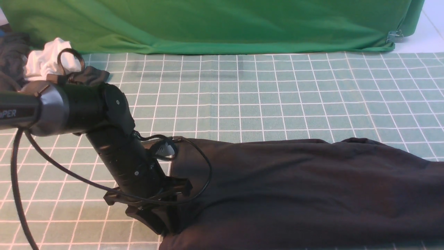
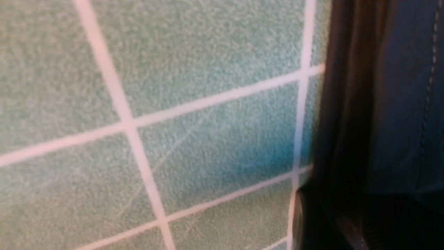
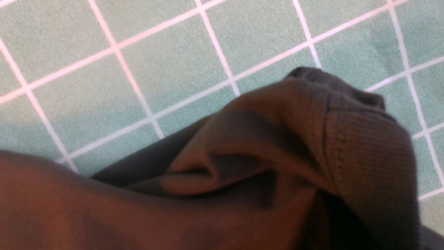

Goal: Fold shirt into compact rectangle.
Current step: 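Pull the folded dark garment lengthwise by its ends to straighten it flat on the table, then fold the right end of the dark garment over onto its left end with the right gripper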

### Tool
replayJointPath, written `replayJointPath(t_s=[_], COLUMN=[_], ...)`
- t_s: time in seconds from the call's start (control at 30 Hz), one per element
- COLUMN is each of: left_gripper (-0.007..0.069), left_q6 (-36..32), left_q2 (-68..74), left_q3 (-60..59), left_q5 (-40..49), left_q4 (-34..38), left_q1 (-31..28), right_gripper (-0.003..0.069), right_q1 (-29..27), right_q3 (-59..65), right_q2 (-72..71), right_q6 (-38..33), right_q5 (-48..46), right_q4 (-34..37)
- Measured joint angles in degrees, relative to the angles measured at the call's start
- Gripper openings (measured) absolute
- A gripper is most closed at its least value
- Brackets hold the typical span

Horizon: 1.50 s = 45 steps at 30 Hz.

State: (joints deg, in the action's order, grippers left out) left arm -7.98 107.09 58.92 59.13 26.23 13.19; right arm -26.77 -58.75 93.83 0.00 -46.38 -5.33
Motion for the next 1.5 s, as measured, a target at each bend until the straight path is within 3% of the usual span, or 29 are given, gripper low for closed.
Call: replayJointPath(t_s=[0.27,0.6,0.77,0.9,1.03,1.07,1.23,1.5], left_gripper=[0.0214,0.0216,0.0217,0.0217,0.0217,0.0217,0.0217,0.0217], left_q6=[7.6,9.2,9.1,6.1,2.2,2.2,0.0,-1.1], left_q2=[-3.2,-7.6,-7.6,-7.6,-7.6,-7.6,-7.6,-7.6], left_q3=[10.6,17.0,18.4,19.7,19.8,19.8,19.8,19.8], left_q5=[-2.9,-2.8,-3.6,-4.1,-4.1,-4.1,-4.0,-3.8], left_q4=[-13.3,-14.2,-13.5,-8.6,-2.7,-2.7,-0.9,-0.2], left_q1=[-0.4,-0.7,-3.8,-7.9,-11.1,-11.1,-11.5,-11.5], right_gripper=[0.0038,0.0038,0.0038,0.0038,0.0038,0.0038,0.0038,0.0038], right_q1=[0.0,0.2,4.8,11.1,21.4,22.6,40.1,58.9], right_q3=[-3.4,-13.6,-18.1,-18.4,-18.4,-18.4,-18.4,-18.4], right_q2=[-1.7,-5.6,-11.4,-16.2,-17.8,-17.8,-16.9,-12.5], right_q6=[-0.4,-0.7,0.3,3.2,8.9,9.2,16.8,23.5], right_q5=[-3.0,-12.8,-19.9,-22.3,-22.7,-22.7,-18.9,-10.6], right_q4=[0.5,1.5,2.6,7.3,11.6,11.7,12.6,13.0])
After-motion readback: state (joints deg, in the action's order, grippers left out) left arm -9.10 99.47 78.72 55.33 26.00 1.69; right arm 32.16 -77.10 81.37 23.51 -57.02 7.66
